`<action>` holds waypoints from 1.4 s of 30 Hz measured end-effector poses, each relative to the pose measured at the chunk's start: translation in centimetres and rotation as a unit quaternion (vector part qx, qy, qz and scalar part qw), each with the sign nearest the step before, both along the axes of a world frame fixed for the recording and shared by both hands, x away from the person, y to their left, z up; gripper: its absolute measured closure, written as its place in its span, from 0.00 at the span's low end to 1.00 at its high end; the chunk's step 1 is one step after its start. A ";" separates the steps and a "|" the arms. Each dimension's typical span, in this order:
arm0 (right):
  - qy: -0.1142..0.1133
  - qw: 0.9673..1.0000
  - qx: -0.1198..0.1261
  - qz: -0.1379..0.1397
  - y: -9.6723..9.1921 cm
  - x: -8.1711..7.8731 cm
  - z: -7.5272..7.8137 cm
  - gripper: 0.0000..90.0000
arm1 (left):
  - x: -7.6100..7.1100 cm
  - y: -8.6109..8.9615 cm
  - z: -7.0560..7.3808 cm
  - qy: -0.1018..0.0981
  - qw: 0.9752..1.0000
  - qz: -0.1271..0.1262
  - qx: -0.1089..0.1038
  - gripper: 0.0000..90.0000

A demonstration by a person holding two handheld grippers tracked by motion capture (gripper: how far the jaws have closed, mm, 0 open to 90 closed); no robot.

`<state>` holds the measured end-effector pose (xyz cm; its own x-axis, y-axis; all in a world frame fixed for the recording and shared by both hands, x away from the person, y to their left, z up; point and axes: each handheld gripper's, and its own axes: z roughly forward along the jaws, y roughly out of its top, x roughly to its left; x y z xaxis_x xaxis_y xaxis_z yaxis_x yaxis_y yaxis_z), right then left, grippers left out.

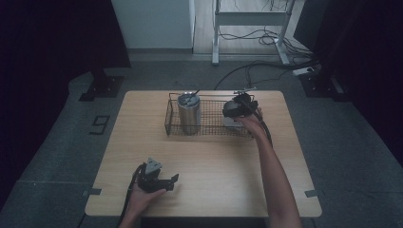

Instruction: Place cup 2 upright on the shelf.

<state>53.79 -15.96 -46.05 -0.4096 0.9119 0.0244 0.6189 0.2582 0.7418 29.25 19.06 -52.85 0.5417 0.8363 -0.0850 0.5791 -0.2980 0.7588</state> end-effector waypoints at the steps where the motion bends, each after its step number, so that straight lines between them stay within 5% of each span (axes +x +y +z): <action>1: -0.004 1.000 0.002 -0.002 0.0 -0.1 0.2 0.00 | 0.0 0.0 0.0 0.000 1.000 0.000 0.000 0.10; 14: -0.048 0.999 0.021 0.008 -0.4 -2.3 2.4 0.01 | 0.0 0.3 0.2 -0.001 1.000 0.005 -0.005 0.10; 25: -0.063 0.997 0.045 0.017 -1.5 -4.8 2.1 0.04 | 0.1 0.3 0.1 0.000 1.000 0.005 -0.002 0.10; 42: -0.092 0.992 0.078 0.029 -4.8 -10.8 1.6 0.09 | 0.3 0.7 0.3 0.002 1.000 0.012 -0.004 0.10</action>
